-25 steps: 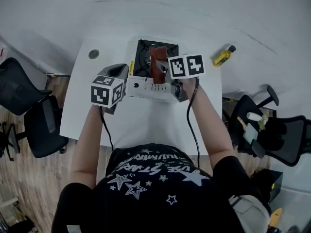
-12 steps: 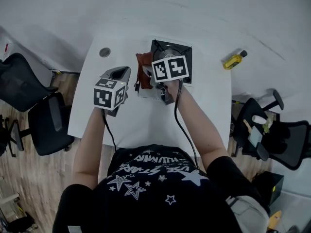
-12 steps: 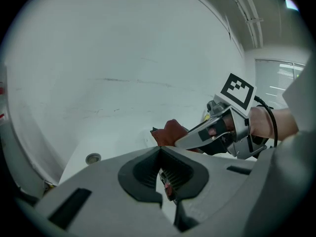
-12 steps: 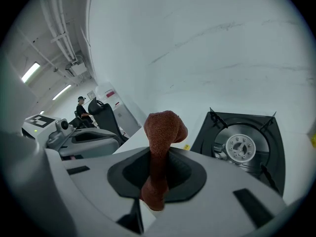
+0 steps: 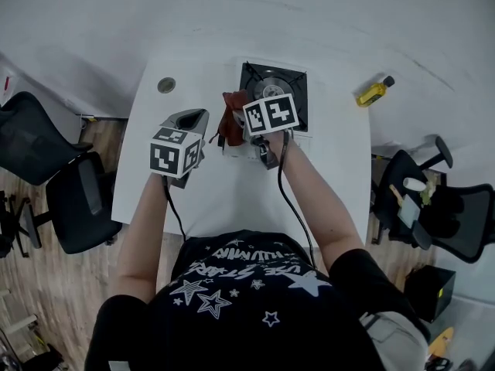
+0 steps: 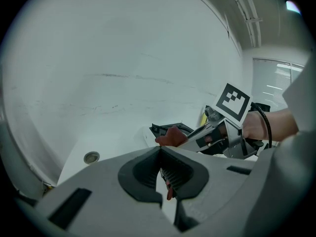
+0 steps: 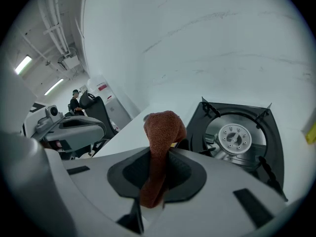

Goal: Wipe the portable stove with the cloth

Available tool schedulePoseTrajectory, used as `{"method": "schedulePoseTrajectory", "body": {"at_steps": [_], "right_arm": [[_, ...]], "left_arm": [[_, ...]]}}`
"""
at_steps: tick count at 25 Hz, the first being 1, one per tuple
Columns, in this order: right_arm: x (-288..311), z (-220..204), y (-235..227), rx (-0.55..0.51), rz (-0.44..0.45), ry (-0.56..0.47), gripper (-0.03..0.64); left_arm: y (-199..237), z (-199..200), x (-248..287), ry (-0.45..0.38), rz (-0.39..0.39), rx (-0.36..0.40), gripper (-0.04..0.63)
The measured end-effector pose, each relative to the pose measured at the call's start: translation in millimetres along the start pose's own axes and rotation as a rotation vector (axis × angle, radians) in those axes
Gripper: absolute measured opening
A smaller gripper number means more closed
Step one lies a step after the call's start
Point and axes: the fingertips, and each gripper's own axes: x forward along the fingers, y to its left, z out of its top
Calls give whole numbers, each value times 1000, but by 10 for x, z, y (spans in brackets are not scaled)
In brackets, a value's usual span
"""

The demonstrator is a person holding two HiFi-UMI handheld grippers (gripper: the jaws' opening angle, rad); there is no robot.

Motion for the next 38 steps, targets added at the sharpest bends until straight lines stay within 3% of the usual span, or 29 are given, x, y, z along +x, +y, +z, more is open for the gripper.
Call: {"method": "schedulePoseTrajectory", "body": {"at_steps": [16,38], "right_arm": [[-352,-181,-262,68,18,-43,61],[-795,-515,-981,131,-122,-39,61]], "left_arm": [[-322,49,104,-5,-34,16,6],[-740,99,299,-4,-74,14,6]]}}
